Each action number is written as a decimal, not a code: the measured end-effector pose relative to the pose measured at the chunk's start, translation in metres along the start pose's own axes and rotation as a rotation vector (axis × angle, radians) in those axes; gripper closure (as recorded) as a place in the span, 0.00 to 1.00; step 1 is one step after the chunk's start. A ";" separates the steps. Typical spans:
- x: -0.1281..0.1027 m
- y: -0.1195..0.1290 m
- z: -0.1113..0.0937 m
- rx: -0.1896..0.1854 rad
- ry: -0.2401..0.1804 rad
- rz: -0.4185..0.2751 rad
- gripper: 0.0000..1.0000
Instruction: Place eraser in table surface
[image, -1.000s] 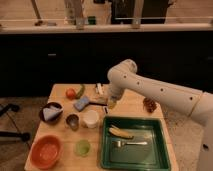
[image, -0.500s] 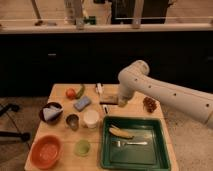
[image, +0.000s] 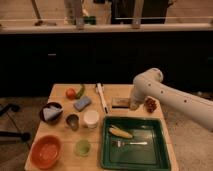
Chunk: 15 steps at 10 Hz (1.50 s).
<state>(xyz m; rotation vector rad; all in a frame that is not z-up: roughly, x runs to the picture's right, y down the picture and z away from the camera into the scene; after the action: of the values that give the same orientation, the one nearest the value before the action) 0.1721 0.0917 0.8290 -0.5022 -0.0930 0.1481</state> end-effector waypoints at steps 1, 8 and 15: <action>0.015 -0.001 0.007 -0.009 -0.003 0.014 1.00; 0.047 -0.029 0.037 -0.046 -0.010 0.028 1.00; 0.038 -0.049 0.082 -0.043 -0.055 0.030 1.00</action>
<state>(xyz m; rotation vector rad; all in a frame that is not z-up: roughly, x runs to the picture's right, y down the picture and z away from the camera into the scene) 0.2054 0.0948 0.9266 -0.5427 -0.1430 0.1897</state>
